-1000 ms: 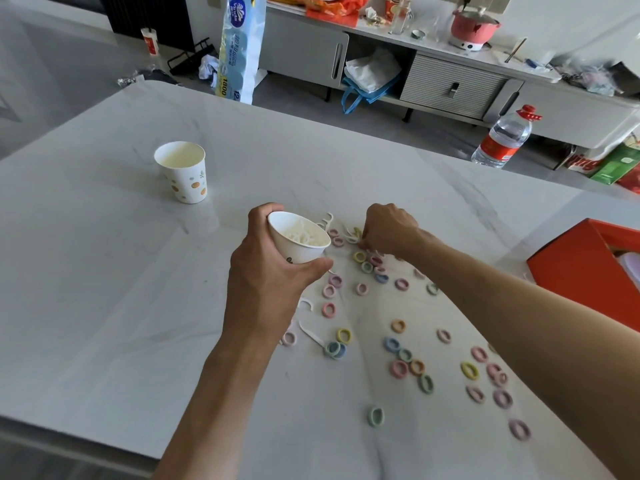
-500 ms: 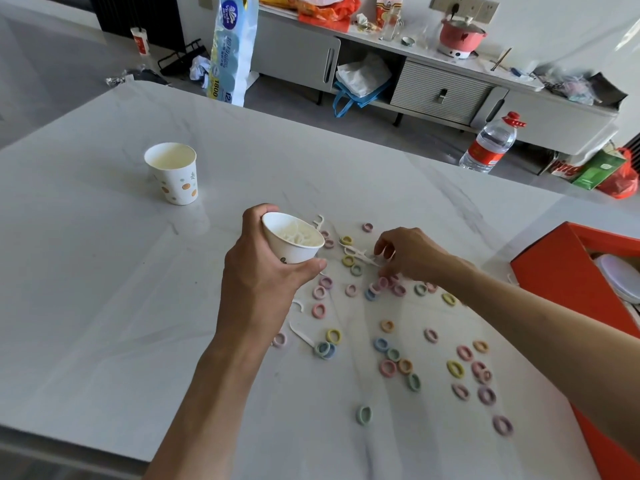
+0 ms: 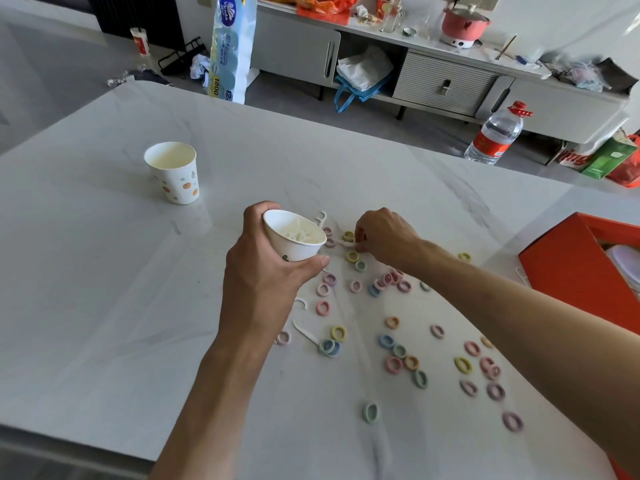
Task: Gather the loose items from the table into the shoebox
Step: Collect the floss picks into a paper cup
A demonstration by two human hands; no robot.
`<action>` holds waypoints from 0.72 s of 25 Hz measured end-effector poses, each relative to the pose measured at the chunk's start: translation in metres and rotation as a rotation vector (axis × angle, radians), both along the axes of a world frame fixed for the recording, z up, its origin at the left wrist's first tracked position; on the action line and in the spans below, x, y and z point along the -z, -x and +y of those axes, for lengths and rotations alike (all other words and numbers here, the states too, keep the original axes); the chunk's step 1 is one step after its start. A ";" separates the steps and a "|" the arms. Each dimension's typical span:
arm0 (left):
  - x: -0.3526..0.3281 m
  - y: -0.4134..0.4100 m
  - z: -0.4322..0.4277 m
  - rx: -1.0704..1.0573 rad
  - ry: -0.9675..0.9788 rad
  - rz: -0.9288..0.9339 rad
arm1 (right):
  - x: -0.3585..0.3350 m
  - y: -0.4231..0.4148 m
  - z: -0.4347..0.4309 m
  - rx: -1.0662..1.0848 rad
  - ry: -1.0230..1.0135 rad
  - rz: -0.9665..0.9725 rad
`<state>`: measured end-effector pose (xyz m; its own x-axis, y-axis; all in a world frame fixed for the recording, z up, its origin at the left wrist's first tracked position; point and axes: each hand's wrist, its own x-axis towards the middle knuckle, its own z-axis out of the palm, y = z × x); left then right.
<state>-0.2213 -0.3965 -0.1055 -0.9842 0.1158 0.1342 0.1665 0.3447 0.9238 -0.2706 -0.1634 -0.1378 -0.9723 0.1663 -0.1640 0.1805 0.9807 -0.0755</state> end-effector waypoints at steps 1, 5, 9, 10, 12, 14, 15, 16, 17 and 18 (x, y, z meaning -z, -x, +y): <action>0.000 0.000 0.000 -0.001 0.002 -0.003 | -0.002 0.001 -0.002 -0.030 -0.052 -0.020; 0.000 0.000 -0.002 -0.011 0.011 -0.006 | -0.004 -0.003 -0.008 -0.136 -0.195 -0.089; -0.001 0.000 -0.004 -0.020 0.008 -0.016 | -0.003 -0.017 -0.007 -0.168 -0.220 -0.103; -0.001 0.000 -0.004 -0.021 0.008 -0.021 | -0.005 -0.021 -0.005 -0.145 -0.198 -0.088; -0.001 0.000 -0.005 -0.025 0.015 -0.028 | -0.014 -0.025 0.001 -0.053 -0.074 -0.028; -0.001 0.000 -0.006 -0.027 0.039 -0.021 | -0.032 -0.026 0.002 0.057 0.198 0.066; -0.002 0.000 -0.006 -0.029 0.058 -0.010 | -0.047 -0.026 -0.001 0.077 0.356 0.108; -0.002 0.000 -0.007 -0.035 0.080 0.006 | -0.064 -0.025 -0.006 0.056 0.485 0.134; -0.003 0.000 -0.007 -0.043 0.107 0.025 | -0.082 -0.024 -0.013 0.002 0.552 0.145; -0.003 0.000 -0.008 -0.051 0.134 0.044 | -0.100 -0.024 -0.021 -0.077 0.557 0.148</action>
